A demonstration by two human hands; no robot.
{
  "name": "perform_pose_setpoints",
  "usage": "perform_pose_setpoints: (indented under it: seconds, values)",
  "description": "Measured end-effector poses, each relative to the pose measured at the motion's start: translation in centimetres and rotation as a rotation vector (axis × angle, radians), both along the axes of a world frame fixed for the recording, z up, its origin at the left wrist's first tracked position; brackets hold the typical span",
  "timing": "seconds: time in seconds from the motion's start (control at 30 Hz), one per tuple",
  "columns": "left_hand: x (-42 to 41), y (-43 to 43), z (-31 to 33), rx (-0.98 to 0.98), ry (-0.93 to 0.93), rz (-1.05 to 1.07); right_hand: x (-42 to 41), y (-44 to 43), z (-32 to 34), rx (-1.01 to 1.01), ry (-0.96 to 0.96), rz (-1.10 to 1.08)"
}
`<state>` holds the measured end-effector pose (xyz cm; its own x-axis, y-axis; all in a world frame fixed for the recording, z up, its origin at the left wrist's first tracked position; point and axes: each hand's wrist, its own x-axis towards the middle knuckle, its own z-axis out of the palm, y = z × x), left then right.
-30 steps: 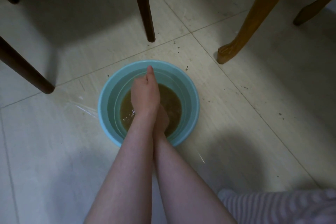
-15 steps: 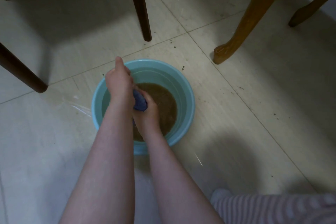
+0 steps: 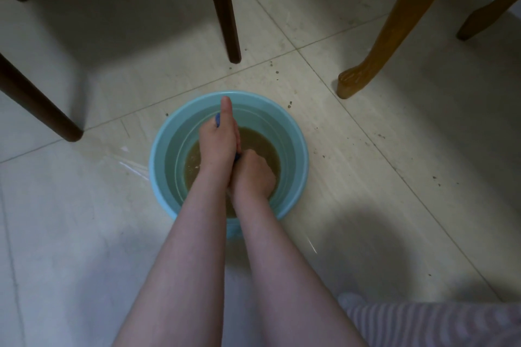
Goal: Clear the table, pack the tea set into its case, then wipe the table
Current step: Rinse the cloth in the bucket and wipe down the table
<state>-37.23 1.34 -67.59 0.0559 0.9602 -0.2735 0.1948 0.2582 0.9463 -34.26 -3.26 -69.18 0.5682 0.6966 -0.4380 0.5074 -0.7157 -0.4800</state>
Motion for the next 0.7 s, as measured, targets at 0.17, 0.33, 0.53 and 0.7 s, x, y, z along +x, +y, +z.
perform_pose_setpoints:
  seconds: [0.17, 0.33, 0.53, 0.7]
  values:
    - [0.6, 0.1, -0.5, -0.056, -0.034, -0.013, -0.7, -0.6, -0.6, 0.005, -0.016, 0.004]
    - [1.2, -0.5, -0.5, 0.035, -0.003, 0.052, -1.0, -1.0, -1.3, 0.055, 0.029, 0.003]
    - [1.1, -0.2, -0.3, 0.079, 0.055, 0.061, -0.9, -0.5, -1.6, 0.054, 0.039, 0.04]
    - [0.7, 0.8, 0.7, -0.055, -0.047, 0.175, 0.4, 0.7, -0.4, 0.007, 0.283, 0.075]
